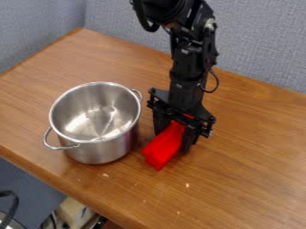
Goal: Put the red object in the metal pot
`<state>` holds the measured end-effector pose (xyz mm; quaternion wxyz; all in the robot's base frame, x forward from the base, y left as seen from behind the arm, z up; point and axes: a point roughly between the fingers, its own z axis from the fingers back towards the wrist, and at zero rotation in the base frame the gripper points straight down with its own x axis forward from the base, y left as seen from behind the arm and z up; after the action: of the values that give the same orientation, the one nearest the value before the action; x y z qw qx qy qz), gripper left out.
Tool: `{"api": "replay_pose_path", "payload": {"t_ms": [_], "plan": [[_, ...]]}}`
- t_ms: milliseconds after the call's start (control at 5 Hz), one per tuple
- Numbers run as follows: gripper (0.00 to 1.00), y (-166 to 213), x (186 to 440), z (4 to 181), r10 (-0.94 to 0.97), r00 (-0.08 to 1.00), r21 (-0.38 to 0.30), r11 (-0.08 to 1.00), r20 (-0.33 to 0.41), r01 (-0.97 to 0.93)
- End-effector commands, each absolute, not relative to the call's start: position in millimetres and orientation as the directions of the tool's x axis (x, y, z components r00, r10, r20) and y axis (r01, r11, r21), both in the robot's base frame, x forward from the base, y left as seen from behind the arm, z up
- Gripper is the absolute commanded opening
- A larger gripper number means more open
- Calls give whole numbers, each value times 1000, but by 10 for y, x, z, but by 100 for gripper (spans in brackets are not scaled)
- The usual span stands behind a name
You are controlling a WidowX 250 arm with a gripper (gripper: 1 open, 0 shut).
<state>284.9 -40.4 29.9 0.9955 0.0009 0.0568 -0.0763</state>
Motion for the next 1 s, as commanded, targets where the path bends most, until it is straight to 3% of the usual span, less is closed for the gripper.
{"api": "replay_pose_path", "payload": {"t_ms": [0, 600, 800], "plan": [[0, -520, 2924, 561, -185, 981, -3, 983, -52, 185], [0, -499, 2850, 666, -192, 979, -5, 981, -74, 192], [0, -561, 2791, 876, -213, 973, -8, 977, -89, 213]]}}
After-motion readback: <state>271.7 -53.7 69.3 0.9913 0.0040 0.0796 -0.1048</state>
